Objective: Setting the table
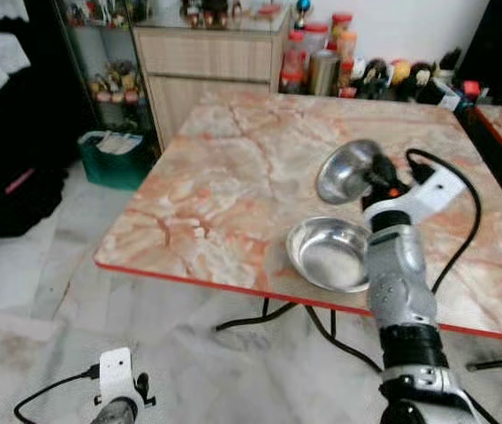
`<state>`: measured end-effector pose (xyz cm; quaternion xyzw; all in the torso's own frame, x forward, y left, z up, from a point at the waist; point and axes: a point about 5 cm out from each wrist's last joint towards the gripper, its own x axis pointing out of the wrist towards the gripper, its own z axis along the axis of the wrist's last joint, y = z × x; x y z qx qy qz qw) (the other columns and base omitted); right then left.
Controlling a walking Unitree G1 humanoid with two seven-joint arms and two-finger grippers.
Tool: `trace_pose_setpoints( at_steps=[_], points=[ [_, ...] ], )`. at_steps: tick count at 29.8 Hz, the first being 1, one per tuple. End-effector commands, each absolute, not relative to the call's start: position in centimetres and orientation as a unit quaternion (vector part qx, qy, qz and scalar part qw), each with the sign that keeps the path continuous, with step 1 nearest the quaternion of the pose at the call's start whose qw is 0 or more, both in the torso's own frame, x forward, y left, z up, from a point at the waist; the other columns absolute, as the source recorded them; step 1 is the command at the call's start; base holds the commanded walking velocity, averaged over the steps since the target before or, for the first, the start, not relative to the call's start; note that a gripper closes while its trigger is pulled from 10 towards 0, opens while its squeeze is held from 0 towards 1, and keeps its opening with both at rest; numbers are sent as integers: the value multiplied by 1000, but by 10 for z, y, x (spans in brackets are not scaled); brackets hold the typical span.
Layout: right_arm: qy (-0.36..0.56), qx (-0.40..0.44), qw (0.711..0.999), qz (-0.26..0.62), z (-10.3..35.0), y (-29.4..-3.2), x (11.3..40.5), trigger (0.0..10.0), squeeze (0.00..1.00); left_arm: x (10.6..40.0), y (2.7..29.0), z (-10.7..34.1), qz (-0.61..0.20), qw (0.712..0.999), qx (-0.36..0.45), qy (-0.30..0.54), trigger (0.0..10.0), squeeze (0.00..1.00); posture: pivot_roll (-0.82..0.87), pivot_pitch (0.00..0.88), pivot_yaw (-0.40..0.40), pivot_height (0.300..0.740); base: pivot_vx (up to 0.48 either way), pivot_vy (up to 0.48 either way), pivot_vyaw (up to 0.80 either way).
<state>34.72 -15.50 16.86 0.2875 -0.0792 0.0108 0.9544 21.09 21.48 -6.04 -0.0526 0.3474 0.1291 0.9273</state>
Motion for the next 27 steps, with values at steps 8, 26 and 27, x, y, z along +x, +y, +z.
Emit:
trace_pose_setpoints(
  at_steps=[8, 26, 27],
  points=[
    [-42, 319, 947, -6, 153, -175, 335, 10000, 0, 207, 215, -62, 132, 926, -52, 351, 10000, 0, 53, 0, 1, 728, 0, 0, 0],
    [7, 385, 923, -1, 124, -181, 316, 10000, 0, 204, 219, -63, 129, 924, -47, 356, 10000, 0, 60, 0, 2, 728, 0, 0, 0],
    [7, 386, 923, 3, 124, -180, 315, 10000, 0, 204, 219, -64, 127, 924, -46, 357, 10000, 0, 59, 0, 1, 728, 0, 0, 0]
  ],
)
